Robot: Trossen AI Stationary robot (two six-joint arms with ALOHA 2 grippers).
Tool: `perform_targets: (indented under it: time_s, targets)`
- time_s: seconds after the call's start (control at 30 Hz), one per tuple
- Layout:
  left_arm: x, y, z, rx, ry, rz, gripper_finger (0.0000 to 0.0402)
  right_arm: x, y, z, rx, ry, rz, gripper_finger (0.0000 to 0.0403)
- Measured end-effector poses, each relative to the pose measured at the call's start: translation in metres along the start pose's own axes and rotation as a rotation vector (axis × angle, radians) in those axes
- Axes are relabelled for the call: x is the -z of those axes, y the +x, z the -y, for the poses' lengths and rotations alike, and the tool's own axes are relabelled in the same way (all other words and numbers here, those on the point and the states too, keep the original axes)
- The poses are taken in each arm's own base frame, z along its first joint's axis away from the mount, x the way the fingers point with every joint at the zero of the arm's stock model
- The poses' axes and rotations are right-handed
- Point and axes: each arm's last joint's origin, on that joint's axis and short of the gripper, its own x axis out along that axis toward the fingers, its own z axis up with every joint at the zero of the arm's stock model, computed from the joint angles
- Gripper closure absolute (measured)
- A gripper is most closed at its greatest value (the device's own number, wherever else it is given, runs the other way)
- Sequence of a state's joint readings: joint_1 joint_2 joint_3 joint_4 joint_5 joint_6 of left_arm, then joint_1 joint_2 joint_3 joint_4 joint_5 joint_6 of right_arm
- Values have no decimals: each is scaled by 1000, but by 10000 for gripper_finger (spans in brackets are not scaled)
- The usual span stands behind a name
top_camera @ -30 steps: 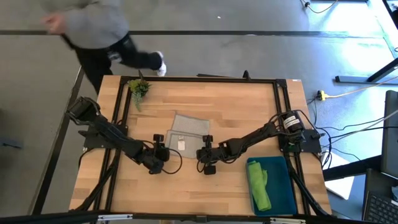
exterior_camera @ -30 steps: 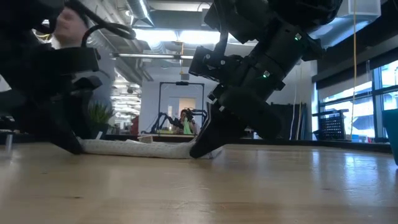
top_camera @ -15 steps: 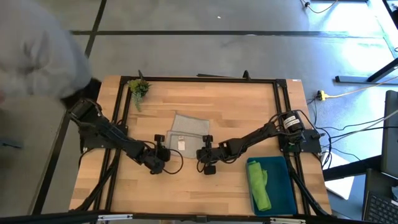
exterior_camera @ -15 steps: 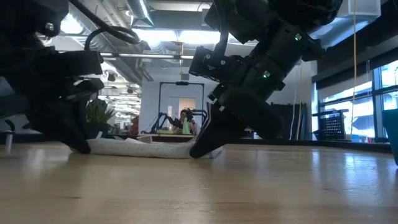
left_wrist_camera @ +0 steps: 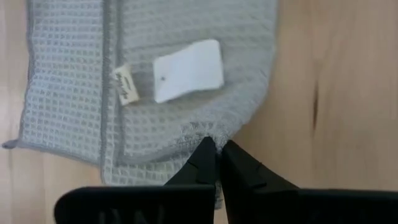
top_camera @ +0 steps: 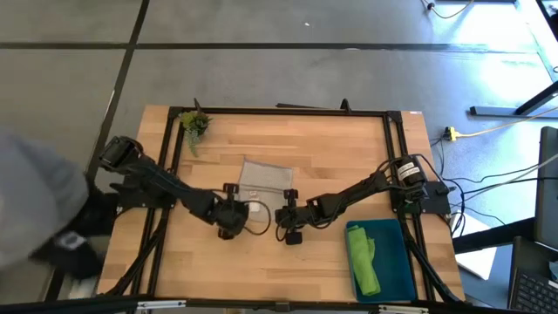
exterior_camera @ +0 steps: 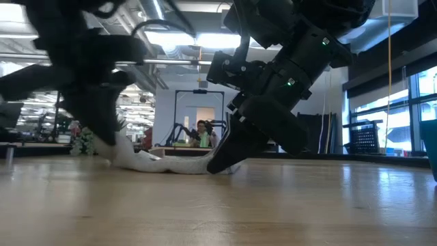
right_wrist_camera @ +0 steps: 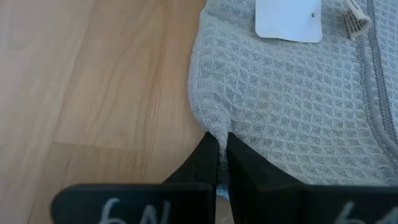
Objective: Roll microfiber towels into tight, uniform cylinder then place into a basket
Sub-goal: Roll the gray microfiber cloth
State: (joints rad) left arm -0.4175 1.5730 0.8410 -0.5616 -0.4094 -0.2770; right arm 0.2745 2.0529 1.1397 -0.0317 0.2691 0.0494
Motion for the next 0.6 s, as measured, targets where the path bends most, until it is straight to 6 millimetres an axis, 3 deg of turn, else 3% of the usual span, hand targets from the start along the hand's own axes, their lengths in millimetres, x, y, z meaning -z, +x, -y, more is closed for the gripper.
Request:
perform_targets:
  time_s: [0.23, 0.6]
  targets:
    - [-18, 3, -29, 47, -105, -19, 401, 0, 0, 0, -1, 0, 0, 386]
    - [-22, 17, -70, -4, -242, -40, 401, 0, 0, 0, -2, -2, 1, 385]
